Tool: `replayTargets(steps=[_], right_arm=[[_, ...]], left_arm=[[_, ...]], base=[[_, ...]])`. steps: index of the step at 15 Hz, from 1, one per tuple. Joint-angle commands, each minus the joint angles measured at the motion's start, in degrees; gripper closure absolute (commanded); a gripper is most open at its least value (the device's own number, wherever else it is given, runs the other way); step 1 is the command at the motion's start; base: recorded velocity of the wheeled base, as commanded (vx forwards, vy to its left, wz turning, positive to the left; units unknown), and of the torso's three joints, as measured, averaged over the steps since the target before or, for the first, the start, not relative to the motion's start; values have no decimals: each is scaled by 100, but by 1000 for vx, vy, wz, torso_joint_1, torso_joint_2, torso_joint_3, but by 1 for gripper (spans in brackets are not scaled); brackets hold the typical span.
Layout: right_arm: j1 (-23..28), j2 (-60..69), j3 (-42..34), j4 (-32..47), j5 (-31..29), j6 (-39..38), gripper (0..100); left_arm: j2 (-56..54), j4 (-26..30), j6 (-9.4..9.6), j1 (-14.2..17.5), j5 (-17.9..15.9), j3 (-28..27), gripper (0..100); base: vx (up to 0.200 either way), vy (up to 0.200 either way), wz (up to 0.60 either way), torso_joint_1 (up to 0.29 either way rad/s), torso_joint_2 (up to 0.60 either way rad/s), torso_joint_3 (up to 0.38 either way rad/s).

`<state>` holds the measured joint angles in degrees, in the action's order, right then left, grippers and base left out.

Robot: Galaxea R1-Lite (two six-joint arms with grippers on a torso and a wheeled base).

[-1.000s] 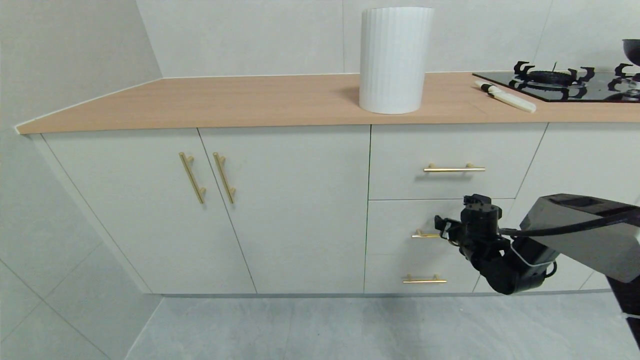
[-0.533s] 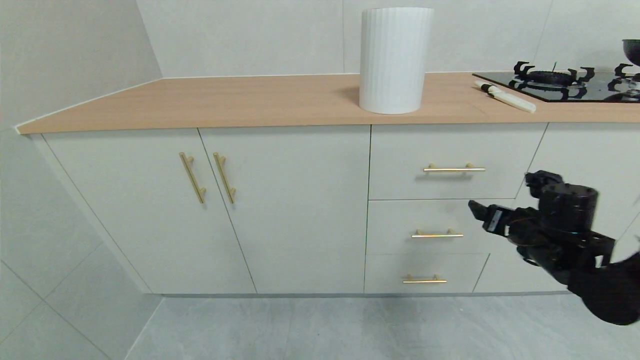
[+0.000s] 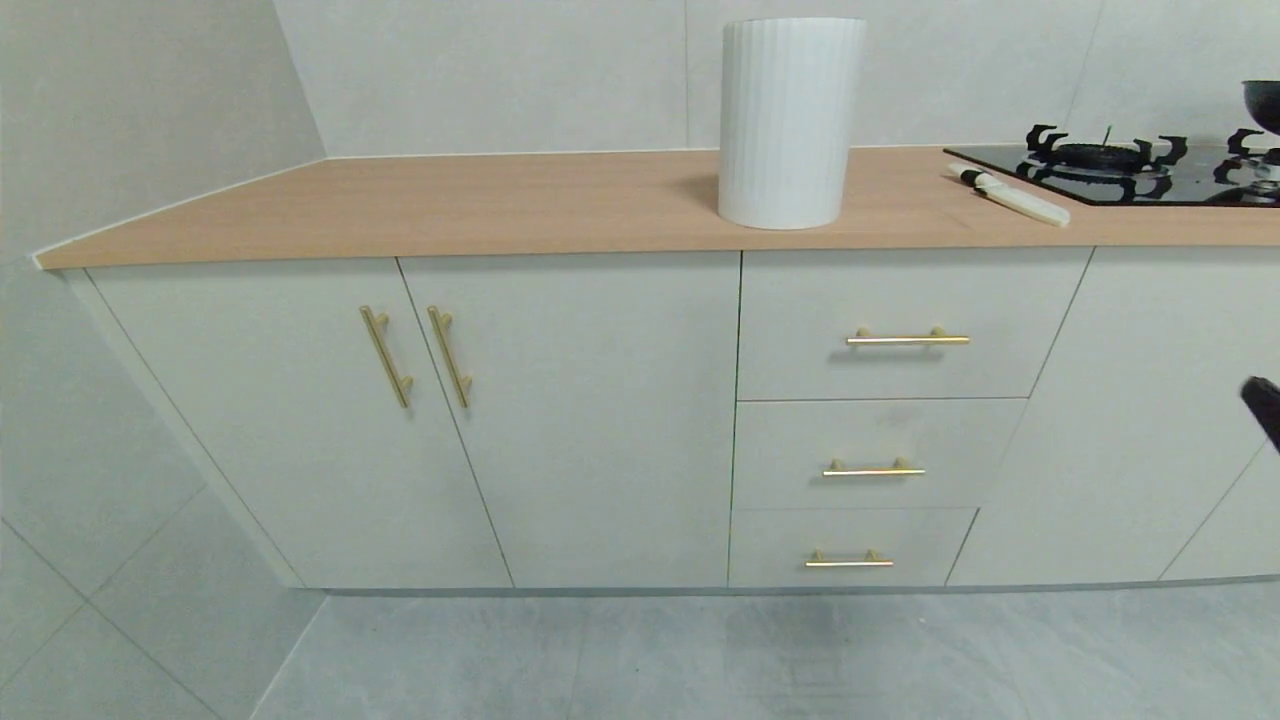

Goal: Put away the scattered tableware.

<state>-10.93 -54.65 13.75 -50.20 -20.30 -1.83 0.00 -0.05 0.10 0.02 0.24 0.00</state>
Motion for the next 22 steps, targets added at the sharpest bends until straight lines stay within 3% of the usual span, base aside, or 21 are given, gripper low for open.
replayTargets(steps=[1,2,8,12,15,22], right_arm=[[206,2820,-215,1909,-88,490,0],[505,3567,-57,2884,-71,508,0],[1014,5280,-74,4378,175,508,0],[1067,5465,-672,4484,509,482,0],[1067,5465,-1375,4387,1494,447,0],[1067,5465,-1375,5020,1968,306,0]], left_arm=[[0,-4,-1,6,2,0,0],[0,-4,-1,6,2,0,0],[0,-4,-1,6,2,0,0],[0,-4,-1,6,2,0,0],[0,-4,-1,6,2,0,0],[0,-4,-1,-2,2,0,0]], base=[[0,0,0,0,0,0],[0,0,0,0,0,0],[0,0,0,0,0,0],[0,0,0,0,0,0],[0,0,0,0,0,0],[0,0,0,0,0,0]])
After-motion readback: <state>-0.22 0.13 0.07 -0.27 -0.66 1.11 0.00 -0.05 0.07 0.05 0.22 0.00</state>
